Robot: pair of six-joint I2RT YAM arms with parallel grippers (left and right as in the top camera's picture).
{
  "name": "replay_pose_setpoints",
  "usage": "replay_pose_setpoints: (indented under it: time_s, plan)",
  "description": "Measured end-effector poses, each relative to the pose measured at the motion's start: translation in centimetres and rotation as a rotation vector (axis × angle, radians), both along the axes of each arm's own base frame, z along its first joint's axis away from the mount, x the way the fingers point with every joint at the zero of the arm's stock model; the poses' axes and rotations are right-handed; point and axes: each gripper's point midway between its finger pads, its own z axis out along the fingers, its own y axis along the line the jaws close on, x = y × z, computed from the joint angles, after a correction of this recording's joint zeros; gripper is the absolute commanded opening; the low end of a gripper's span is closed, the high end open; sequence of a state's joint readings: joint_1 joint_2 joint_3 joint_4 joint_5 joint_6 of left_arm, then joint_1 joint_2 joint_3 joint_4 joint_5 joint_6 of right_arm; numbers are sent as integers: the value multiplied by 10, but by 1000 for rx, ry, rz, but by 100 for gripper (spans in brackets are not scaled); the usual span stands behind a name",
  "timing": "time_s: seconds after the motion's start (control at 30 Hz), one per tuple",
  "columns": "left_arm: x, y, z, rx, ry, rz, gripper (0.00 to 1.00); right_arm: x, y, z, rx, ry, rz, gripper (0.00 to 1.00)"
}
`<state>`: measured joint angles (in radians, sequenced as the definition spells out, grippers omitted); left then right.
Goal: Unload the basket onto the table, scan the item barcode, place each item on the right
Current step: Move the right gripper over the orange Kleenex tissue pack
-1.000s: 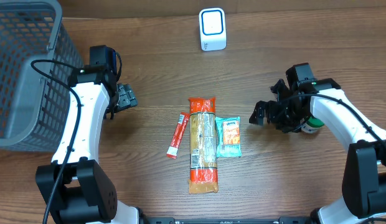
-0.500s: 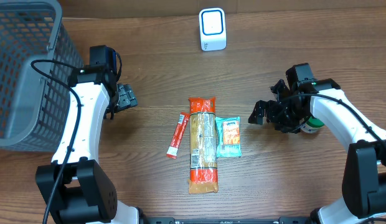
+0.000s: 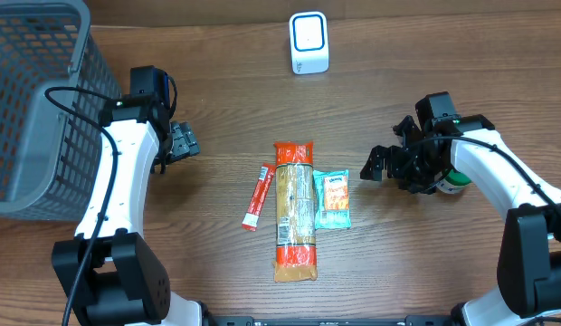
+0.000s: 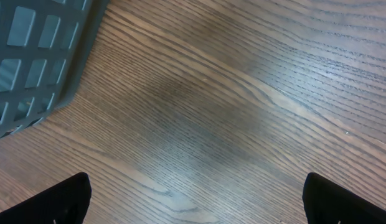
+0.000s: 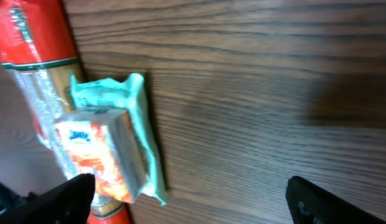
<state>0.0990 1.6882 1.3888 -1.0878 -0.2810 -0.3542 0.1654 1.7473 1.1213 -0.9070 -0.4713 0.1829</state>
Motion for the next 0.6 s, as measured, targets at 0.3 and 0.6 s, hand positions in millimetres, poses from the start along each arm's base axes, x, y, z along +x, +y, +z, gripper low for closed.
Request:
replay_pose_setpoints:
  time_s: [0.3,0.6]
  plan:
    - [0,0,0,0,0,0,100,1,20,13,136,-19,42,39]
    - [0,0,0,0,0,0,100,-12,45,15,156,-19,128,39]
